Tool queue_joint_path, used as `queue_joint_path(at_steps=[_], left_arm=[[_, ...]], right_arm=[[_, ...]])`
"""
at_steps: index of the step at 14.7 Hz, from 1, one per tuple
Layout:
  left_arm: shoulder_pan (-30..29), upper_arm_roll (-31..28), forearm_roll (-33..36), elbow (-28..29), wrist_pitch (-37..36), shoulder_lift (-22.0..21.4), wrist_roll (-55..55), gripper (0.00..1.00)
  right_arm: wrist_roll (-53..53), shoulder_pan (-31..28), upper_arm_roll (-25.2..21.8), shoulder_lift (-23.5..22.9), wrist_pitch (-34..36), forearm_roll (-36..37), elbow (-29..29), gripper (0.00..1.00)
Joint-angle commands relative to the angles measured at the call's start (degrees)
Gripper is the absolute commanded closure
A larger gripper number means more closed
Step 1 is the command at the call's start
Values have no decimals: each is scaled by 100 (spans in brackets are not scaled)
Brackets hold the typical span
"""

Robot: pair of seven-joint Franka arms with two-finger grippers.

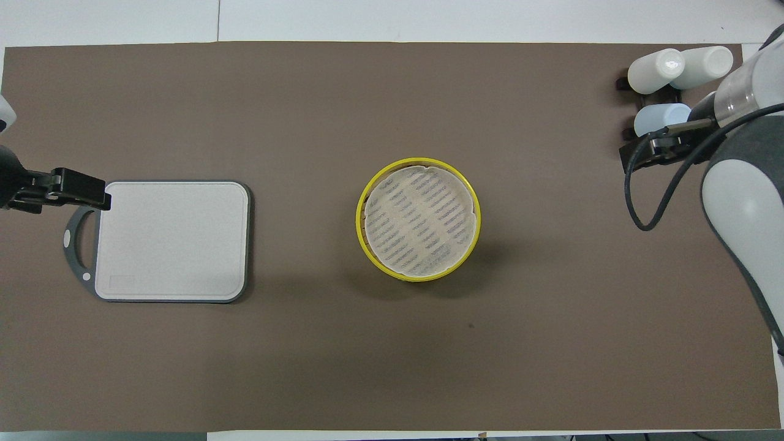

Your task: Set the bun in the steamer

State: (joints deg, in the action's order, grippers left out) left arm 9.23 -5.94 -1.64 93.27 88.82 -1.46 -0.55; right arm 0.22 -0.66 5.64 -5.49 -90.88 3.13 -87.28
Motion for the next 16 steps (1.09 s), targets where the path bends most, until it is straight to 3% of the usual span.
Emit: queue_joint_path(at_steps=[1,16], left_arm=[[-61,23,-73,-20,-137,-48,20,0],[-53,41,-73,-20,-67,-57,11,0]], right_arm=[[-136,-145,78,391,-26,-59,-465,0],[-163,-567,60,488,-149,-94,-659,0]])
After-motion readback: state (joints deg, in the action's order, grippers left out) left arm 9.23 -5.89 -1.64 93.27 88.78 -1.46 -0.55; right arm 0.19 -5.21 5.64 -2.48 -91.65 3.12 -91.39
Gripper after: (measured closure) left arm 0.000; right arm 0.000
